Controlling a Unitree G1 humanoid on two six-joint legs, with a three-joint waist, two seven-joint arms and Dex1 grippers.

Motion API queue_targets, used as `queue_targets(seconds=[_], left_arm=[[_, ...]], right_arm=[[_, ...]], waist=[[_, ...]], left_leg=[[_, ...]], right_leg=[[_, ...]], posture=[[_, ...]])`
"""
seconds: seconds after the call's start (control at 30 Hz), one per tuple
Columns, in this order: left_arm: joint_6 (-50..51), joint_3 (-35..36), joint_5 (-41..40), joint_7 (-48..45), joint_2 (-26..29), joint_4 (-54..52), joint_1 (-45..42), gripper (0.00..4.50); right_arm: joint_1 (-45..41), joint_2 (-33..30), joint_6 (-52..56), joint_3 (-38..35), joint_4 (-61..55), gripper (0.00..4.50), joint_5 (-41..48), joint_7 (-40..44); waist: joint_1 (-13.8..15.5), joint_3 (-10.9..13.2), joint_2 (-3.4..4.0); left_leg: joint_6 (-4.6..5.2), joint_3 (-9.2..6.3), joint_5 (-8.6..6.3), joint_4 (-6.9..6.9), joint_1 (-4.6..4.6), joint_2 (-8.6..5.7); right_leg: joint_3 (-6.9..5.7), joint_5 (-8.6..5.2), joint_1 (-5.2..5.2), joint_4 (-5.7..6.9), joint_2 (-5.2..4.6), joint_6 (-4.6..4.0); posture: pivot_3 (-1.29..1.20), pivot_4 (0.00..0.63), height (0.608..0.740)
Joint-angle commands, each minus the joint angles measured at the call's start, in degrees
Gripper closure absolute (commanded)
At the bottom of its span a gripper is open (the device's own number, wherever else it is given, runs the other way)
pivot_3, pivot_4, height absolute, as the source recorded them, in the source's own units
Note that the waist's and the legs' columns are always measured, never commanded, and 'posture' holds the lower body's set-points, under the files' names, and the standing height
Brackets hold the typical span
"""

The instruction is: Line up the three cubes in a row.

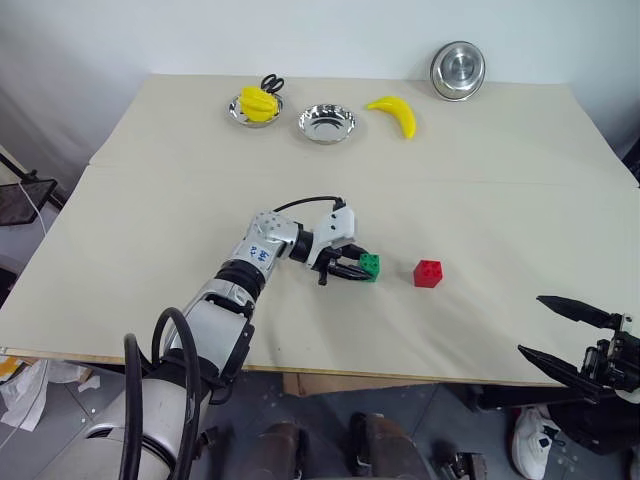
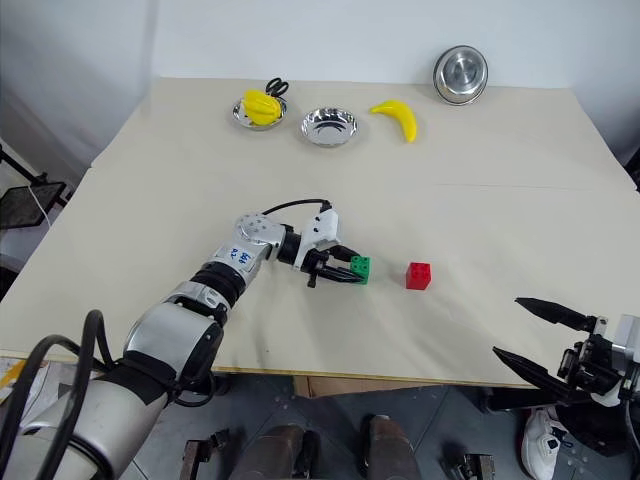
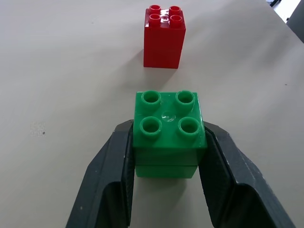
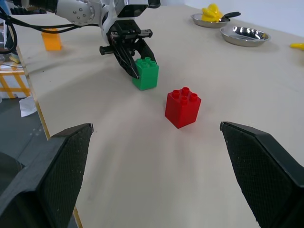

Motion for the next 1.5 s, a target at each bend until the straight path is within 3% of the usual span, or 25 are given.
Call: queue_targets(seconds=[0.03, 0.37, 0.6, 0.73, 0.87, 1.0, 1.07, 1.17, 1.3, 1.5], left_arm=[[-1.14, 0.54, 0.3, -1.21, -0.63, -0.3, -1.39, 3.02], [-1.39, 0.17, 1.93, 0.07, -1.32, 0.66, -1.22, 3.02], [-4.0, 3.51, -1.29, -2.34, -0.48, -2.63, -0.94, 0.91], [-3.79, 5.06, -3.86, -8.45, 4.41, -9.01, 1.17, 0.91], [1.16, 10.24, -13.01, -16.24, 12.66, -24.15, 7.71, 0.91], [8.0, 15.46, -19.28, -16.69, 22.43, -39.74, 18.81, 0.12], [11.36, 17.45, -21.01, -14.63, 26.02, -45.22, 23.44, 0.02], [18.44, 33.2, -25.72, -6.83, 34.14, -58.52, 43.13, 0.02], [24.72, 48.97, -31.88, 4.3, 33.44, -71.07, 60.88, 0.02], [24.32, 60.36, -34.24, 6.54, 28.51, -76.29, 83.76, 0.02]], right_arm=[[-0.68, 0.23, -0.09, -0.22, -1.29, 0.0, 0.38, -0.5], [-1.86, 0.4, -0.09, 1.07, -0.94, 0.0, -0.2, -0.82], [-3.31, 0.55, 0.24, 2.81, -0.32, 0.0, -0.29, -0.56], [-6.71, 0.32, 0.46, 5.3, 1.61, 0.0, -0.66, 0.59], [-12.06, 0.17, 1.1, 9.44, 3.95, 0.0, -1.47, 2.78], [-16.88, -0.17, 1.16, 12.9, 6.99, 0.0, -2.68, 5.64], [-18.97, 0.0, 0.78, 13.75, 8.71, 0.0, -3.08, 6.42], [-25.63, 0.68, 0.89, 17.82, 12.88, 0.0, -4.73, 8.88], [-28.66, 1.58, 0.68, 21.54, 12.56, 0.0, -3.81, 10.27], [-30.04, 1.24, 0.24, 28.42, 8.48, 0.0, -0.36, 10.34]], waist=[[-0.01, 0.0, 0.0], [0.41, 0.0, 0.01], [0.56, 0.0, 0.01], [0.05, -0.01, 0.01], [-1.14, -0.03, 0.06], [-1.49, -0.06, 0.1], [-1.33, -0.05, 0.1], [-2.01, -0.07, 0.16], [-1.58, -0.01, 0.04], [-0.22, -0.07, 0.15]], left_leg=[[0.0, 0.0, 0.0, 0.0, 0.0, 0.0], [0.0, 0.0, 0.0, 0.02, 0.0, -0.02], [0.0, 0.0, 0.0, 0.05, 0.0, -0.02], [-0.03, 0.0, 0.02, 0.06, 0.02, -0.02], [-0.11, 0.01, 0.05, 0.02, 0.08, 0.01], [-0.16, -0.08, 0.08, 0.01, 0.1, 0.05], [-0.16, -0.13, 0.08, 0.02, 0.1, 0.05], [-0.08, -0.13, 0.05, 0.06, 0.1, 0.04], [-0.09, -0.12, -0.02, -0.16, 0.18, 0.16], [0.1, -0.19, -0.13, -0.12, 0.23, 0.14]], right_leg=[[0.0, 0.0, 0.0, 0.0, 0.0, 0.0], [0.0, 0.0, 0.01, 0.0, -0.01, 0.0], [0.0, 0.0, 0.0, 0.02, -0.01, 0.0], [0.0, 0.0, 0.0, 0.05, 0.0, 0.0], [0.02, -0.02, -0.03, 0.13, 0.01, -0.04], [-0.01, -0.04, -0.02, 0.16, 0.0, -0.09], [-0.04, -0.04, 0.0, 0.13, 0.0, -0.09], [0.03, -0.04, 0.04, 0.09, -0.04, -0.09], [0.01, -0.1, 0.02, 0.06, 0.0, -0.19], [0.07, -0.12, 0.3, -0.22, -0.04, -0.22]], posture=[[0.0, 0.15, 0.74], [0.0, 0.15, 0.74], [0.0, 0.15, 0.74], [0.0, 0.15, 0.74], [0.0, 0.15, 0.74], [0.0, 0.15, 0.74], [0.0, 0.15, 0.74], [0.0, 0.15, 0.74], [0.0, 0.15, 0.74], [0.0, 0.15, 0.74]])
